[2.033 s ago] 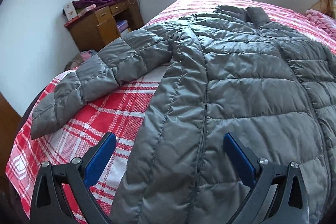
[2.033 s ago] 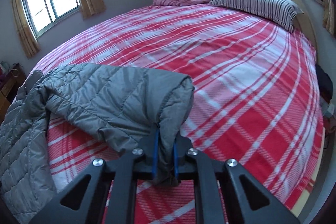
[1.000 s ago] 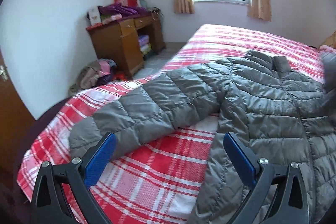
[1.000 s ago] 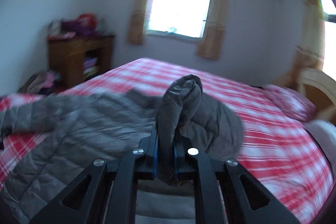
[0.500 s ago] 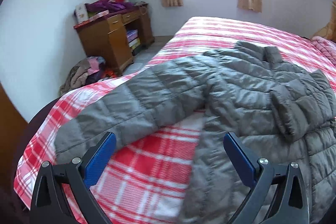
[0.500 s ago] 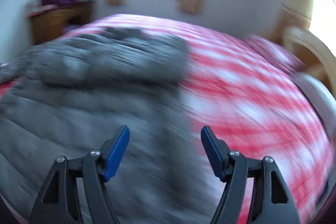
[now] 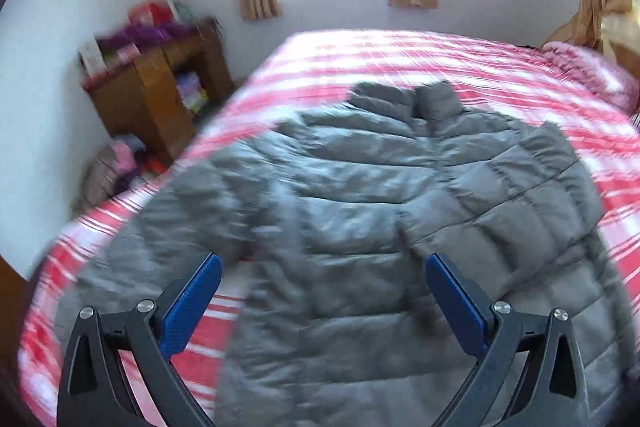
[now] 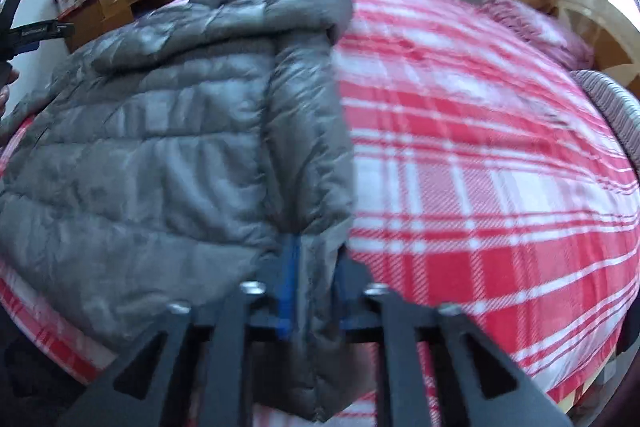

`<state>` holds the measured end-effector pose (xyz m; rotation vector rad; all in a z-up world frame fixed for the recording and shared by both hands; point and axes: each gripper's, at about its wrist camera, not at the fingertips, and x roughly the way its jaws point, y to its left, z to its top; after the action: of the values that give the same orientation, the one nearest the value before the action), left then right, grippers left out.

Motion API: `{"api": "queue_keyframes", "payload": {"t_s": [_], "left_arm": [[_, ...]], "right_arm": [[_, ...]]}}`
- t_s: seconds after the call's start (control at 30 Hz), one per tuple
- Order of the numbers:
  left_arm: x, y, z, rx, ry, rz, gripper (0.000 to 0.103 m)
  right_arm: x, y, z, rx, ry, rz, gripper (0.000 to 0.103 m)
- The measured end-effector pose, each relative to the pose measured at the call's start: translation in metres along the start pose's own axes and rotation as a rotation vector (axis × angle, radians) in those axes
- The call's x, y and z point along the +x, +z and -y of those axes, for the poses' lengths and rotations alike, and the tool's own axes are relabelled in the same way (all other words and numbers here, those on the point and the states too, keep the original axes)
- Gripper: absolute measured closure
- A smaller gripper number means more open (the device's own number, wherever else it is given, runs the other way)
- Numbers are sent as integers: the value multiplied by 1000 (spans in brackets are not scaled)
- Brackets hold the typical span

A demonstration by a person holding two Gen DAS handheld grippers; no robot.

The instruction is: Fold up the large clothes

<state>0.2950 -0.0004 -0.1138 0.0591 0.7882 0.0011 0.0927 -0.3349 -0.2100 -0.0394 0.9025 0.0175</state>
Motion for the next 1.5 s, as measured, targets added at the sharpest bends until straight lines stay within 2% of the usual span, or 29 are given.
{"api": "queue_keyframes", "payload": {"t_s": [0.03,0.1,0.23,0.27,0.3,0.33,0.37,0.43,0.47,0.53,0.57,0.6,0.63,0.7,0.73,0.77,0.8,0.9,0.97,1.03,1.1,1.13,1.2,1.27,1.33,1.43,1.5], "left_arm": [[9,5,6,-22,-32,-17,1],[23,10,26,-10,-63,-24,1],[77,8,69,63,-109,-115,3],[86,5,73,71,-96,-126,24],[95,3,76,76,-98,-145,60],[100,2,74,68,-123,-160,68],[98,3,71,61,-120,-146,68],[86,6,62,75,-28,-84,68],[77,8,55,92,16,-39,68],[69,9,48,116,47,-5,67],[67,9,45,130,79,-2,52],[67,10,45,140,123,-10,29],[65,11,46,145,144,-4,22],[55,14,46,136,171,41,21],[49,18,45,117,195,72,21],[40,21,43,79,214,113,19],[33,24,42,50,215,140,14],[28,34,50,17,144,188,10],[48,41,67,40,124,149,9],[74,41,79,50,120,106,9],[102,40,87,55,121,61,9],[117,39,89,57,134,33,9],[143,33,91,64,150,-16,9],[159,27,92,70,119,-67,8],[161,27,92,65,130,-65,4],[166,27,91,52,129,-77,1],[168,27,88,31,116,-88,1]], "right_arm": [[-2,4,9,38,-2,14,40],[-10,16,31,128,25,77,39],[-22,34,43,179,12,155,39],[-22,37,43,181,18,165,39],[-24,41,42,177,20,174,39],[-24,43,41,171,20,181,38],[-27,44,40,163,20,189,36],[-30,48,37,141,25,209,33],[-31,52,36,128,22,221,32],[-32,56,38,109,16,233,31],[-29,62,38,98,14,232,31],[-24,74,36,79,10,226,31],[-22,81,34,65,2,225,31],[-14,110,25,30,-7,240,44],[-10,122,21,17,2,242,64],[-3,141,16,7,14,236,73],[4,160,11,7,22,240,73],[25,204,-2,9,20,265,73],[49,235,-11,21,38,299,73],[71,251,-19,22,46,320,73],[101,263,-25,34,65,311,73],[121,267,-25,59,79,280,73],[152,267,-26,77,68,227,73],[181,260,-25,63,48,165,72],[202,249,-18,78,71,102,72],[205,245,-2,149,128,93,73],[205,244,-1,150,126,88,73]]}}
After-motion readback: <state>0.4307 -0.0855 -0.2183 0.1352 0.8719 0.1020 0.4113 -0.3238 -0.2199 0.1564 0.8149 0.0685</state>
